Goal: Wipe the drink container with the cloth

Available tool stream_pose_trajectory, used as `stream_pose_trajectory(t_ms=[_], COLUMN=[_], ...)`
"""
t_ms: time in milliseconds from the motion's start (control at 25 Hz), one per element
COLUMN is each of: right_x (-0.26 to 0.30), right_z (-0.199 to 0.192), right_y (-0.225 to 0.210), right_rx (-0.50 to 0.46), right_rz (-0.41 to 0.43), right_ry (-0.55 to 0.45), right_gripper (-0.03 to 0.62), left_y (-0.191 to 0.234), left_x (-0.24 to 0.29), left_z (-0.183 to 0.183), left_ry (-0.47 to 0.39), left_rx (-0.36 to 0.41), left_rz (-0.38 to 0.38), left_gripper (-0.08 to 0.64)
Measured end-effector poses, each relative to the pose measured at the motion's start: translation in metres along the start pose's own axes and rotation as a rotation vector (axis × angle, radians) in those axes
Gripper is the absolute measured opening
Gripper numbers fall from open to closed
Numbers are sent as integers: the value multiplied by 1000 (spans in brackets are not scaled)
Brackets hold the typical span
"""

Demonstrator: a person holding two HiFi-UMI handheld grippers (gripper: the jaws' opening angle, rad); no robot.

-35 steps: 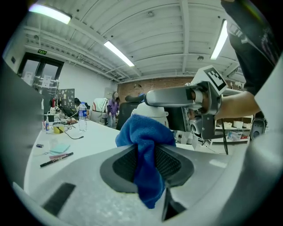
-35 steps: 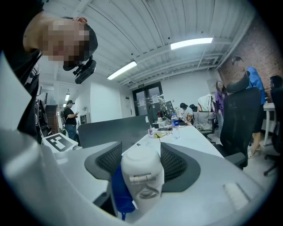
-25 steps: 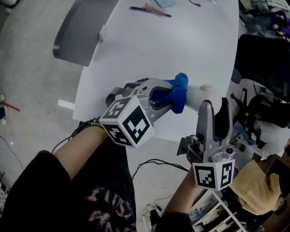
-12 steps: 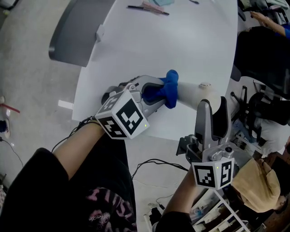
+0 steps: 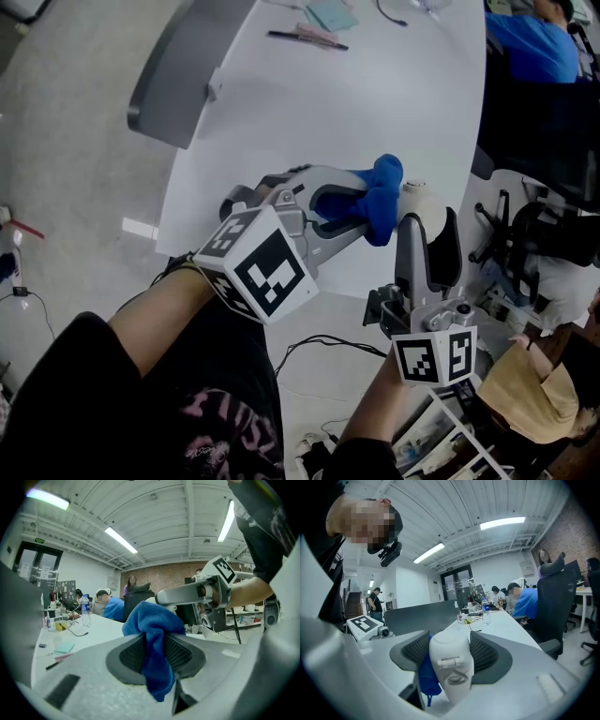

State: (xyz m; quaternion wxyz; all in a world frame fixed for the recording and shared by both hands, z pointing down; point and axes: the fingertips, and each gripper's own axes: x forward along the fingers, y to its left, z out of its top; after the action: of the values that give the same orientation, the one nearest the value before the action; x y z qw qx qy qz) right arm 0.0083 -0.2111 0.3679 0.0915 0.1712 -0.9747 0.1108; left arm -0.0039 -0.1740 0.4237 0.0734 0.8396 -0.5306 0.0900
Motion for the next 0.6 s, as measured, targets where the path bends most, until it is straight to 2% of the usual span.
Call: stream_pose_trajectory(t_ms=[120,600], right_x=[1,0], right_z=[-1,0], right_y=[0,2], right_rx=[-2,0], right_rz=[3,-2], right_ry=[3,2], right_gripper=[281,280], left_y=[-1,-4], left_x=[2,11], left_z=[4,-36], left_ry=[-4,79], left_rx=[27,3], left_rz=[-5,-28], left_gripper=[103,104])
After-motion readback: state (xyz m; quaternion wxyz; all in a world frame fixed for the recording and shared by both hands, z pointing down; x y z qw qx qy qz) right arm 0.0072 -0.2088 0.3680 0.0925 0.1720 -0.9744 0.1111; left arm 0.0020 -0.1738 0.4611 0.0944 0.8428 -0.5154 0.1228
